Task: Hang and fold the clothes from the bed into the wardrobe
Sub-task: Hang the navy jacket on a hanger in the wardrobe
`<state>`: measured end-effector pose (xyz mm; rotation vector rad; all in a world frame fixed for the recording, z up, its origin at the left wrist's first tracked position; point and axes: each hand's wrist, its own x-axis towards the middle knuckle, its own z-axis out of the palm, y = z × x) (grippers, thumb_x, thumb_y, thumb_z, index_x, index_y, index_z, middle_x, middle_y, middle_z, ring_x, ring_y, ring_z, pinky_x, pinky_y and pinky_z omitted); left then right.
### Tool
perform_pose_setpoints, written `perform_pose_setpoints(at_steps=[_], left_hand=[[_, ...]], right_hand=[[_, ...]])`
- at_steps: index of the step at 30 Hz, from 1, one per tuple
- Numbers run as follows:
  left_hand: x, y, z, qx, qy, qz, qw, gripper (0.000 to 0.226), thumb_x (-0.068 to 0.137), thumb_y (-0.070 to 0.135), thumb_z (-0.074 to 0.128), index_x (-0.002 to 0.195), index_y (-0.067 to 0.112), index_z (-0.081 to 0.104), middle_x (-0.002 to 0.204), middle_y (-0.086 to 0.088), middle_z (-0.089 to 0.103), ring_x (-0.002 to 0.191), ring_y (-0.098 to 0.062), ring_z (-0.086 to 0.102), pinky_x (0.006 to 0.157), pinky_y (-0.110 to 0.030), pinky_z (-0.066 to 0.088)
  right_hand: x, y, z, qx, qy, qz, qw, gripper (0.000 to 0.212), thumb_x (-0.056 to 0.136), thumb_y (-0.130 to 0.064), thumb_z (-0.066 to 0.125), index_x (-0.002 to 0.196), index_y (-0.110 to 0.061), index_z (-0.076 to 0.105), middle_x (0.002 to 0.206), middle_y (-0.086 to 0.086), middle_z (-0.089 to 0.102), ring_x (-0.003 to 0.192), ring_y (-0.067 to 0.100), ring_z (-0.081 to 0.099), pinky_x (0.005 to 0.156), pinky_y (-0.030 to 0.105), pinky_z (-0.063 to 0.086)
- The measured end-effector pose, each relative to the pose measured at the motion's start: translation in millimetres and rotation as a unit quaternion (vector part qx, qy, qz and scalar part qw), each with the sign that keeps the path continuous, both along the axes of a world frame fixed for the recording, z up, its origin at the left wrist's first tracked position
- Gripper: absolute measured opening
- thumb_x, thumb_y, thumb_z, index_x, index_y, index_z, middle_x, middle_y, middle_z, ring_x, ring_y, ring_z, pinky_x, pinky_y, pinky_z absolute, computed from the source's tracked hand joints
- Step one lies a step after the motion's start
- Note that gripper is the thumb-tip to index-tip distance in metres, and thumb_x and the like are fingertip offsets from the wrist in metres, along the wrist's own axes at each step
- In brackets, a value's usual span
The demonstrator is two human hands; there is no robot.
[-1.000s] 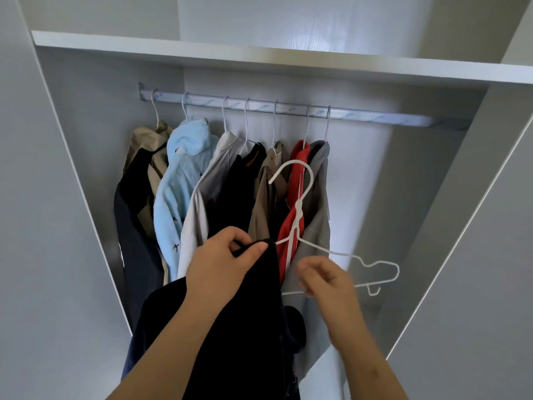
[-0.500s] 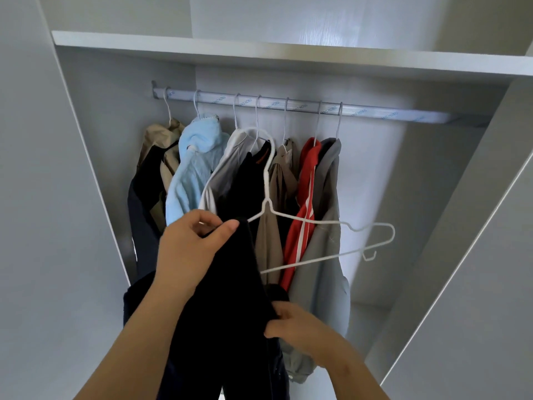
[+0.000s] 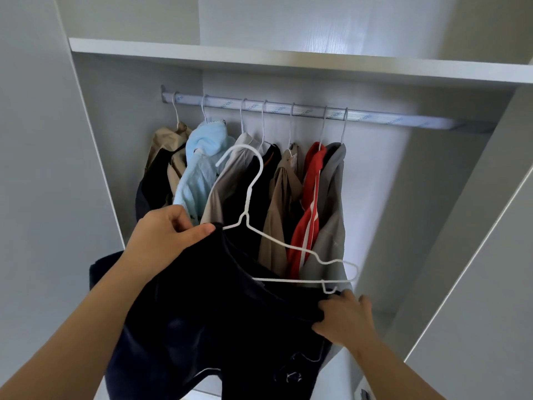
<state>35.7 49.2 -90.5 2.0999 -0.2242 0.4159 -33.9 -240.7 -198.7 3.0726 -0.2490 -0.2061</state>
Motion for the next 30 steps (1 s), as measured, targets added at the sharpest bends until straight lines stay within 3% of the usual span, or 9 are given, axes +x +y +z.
perform_pose_setpoints(at_steps=[5,8,13,18,23,26,30], left_hand=[[5.2,16.1,-8.0,0.085,-0.003,0.015,0.996,0.041,0.066,0.041,0.078,0.055,0.013,0.050,0.043,0.006,0.050,0.043,-0.010,0.047,0.046,-0.024,0.037],[5.0,22.5,-11.6,0.110,0.012,0.004,0.994,0.041,0.066,0.044,0.077,0.057,0.012,0.051,0.045,0.006,0.051,0.045,-0.011,0.049,0.046,-0.024,0.036],[3.2,20.7,-15.5,0.129,-0.005,0.019,0.991,0.042,0.068,0.045,0.075,0.058,0.012,0.051,0.049,0.004,0.052,0.049,-0.014,0.051,0.047,-0.026,0.038],[-2.3,7.3,-20.7,0.128,0.014,0.002,0.992,0.042,0.066,0.048,0.075,0.054,0.019,0.048,0.049,0.007,0.051,0.047,-0.006,0.049,0.048,-0.022,0.038],[-9.4,-16.0,-32.9,0.109,0.022,-0.004,0.994,0.040,0.070,0.049,0.074,0.058,0.020,0.049,0.052,0.007,0.052,0.050,-0.005,0.049,0.050,-0.023,0.037],[-11.1,-22.0,-34.1,0.076,0.039,-0.007,0.996,0.039,0.069,0.048,0.075,0.062,0.016,0.054,0.054,0.003,0.056,0.050,-0.007,0.051,0.053,-0.028,0.043],[-15.6,-22.4,-23.4,-0.008,0.056,-0.062,0.997,0.036,0.065,0.040,0.079,0.057,0.016,0.054,0.048,0.004,0.055,0.042,-0.001,0.047,0.047,-0.017,0.042]], right_hand=[[-3.5,-7.2,5.5,-0.025,-0.076,-0.003,0.997,0.027,0.087,-0.040,0.045,0.107,-0.032,0.061,0.117,-0.011,0.053,0.114,0.024,0.037,0.089,0.031,0.027],[-6.6,-8.8,7.4,-0.005,-0.105,-0.001,0.995,0.029,0.090,-0.037,0.045,0.115,-0.030,0.058,0.121,-0.011,0.051,0.113,0.024,0.041,0.093,0.030,0.032],[-2.9,-6.3,11.9,0.083,-0.147,-0.004,0.986,0.026,0.089,-0.030,0.053,0.109,-0.018,0.064,0.115,0.000,0.055,0.107,0.023,0.049,0.088,0.026,0.042],[-1.3,4.3,24.4,0.143,-0.204,0.035,0.968,0.027,0.085,-0.031,0.062,0.104,-0.012,0.067,0.112,-0.001,0.054,0.100,0.015,0.051,0.090,0.020,0.039],[-4.6,32.3,36.9,0.237,-0.246,0.120,0.932,0.021,0.079,-0.021,0.070,0.091,-0.005,0.067,0.100,-0.009,0.047,0.091,0.003,0.041,0.073,-0.005,0.027],[-9.9,50.9,40.0,0.330,-0.281,0.131,0.892,0.016,0.073,-0.013,0.076,0.076,-0.003,0.063,0.089,-0.013,0.046,0.087,0.005,0.047,0.077,-0.002,0.031],[-11.1,48.6,47.2,0.374,-0.370,0.116,0.842,0.030,0.066,-0.009,0.082,0.075,-0.024,0.057,0.098,-0.022,0.041,0.095,0.003,0.045,0.086,0.006,0.033]])
